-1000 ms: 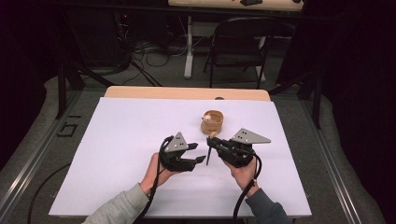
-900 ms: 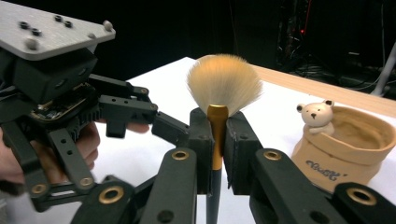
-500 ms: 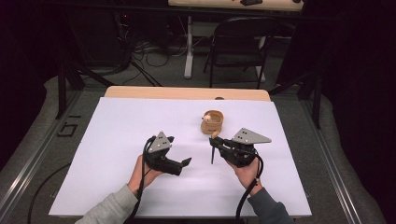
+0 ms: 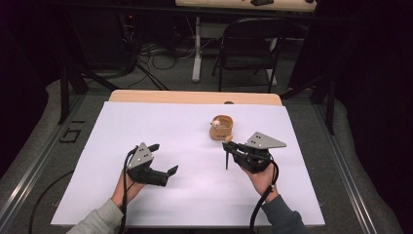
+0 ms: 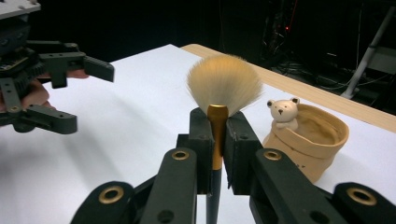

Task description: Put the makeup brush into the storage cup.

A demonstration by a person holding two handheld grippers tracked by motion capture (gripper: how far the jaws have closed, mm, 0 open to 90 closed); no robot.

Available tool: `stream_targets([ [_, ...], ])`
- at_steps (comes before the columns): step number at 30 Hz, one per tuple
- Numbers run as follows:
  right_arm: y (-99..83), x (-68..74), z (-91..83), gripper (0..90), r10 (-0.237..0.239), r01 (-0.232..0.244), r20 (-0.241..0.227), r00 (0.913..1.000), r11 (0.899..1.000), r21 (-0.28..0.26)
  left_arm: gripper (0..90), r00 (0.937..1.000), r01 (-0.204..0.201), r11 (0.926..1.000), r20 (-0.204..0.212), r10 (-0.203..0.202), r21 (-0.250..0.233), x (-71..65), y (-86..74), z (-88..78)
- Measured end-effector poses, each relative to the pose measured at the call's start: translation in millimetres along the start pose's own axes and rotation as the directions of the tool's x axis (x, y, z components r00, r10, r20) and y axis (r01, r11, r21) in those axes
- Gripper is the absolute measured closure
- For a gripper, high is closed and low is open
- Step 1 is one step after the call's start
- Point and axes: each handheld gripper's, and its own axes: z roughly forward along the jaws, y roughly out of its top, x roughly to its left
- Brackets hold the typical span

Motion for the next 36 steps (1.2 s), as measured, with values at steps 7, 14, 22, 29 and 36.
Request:
stream_targets([
  [7,1.0,-4.7,-4.2,83.2,0.003,-0.003,0.013,0.9999,1.000,0.007,0.0,0.9991,-0.005,0.9999,-0.042,0.005,-0.011,7.2,-14.9,-18.2],
  [14,3.0,-8.6,-7.6,83.2,-0.002,0.002,0.027,0.9996,1.000,0.014,0.0,0.9973,0.024,0.9992,-0.069,-0.027,-0.033,15.0,-23.7,-30.3],
  [22,6.7,-15.3,-13.6,83.3,-0.005,0.004,0.042,0.9991,1.000,0.018,0.0,0.9956,0.025,0.9986,-0.089,-0.029,-0.046,20.7,-30.2,-38.5],
  [29,7.7,-19.9,-14.6,83.3,-0.007,0.005,0.050,0.9987,0.999,0.033,0.0,0.9950,0.034,0.9981,-0.092,-0.038,-0.051,23.3,-31.8,-39.6],
  [36,11.2,-24.3,-13.5,83.3,-0.007,0.004,0.054,0.9985,0.999,0.042,0.0,0.9957,0.034,0.9977,-0.084,-0.039,-0.059,25.0,-32.9,-41.9],
])
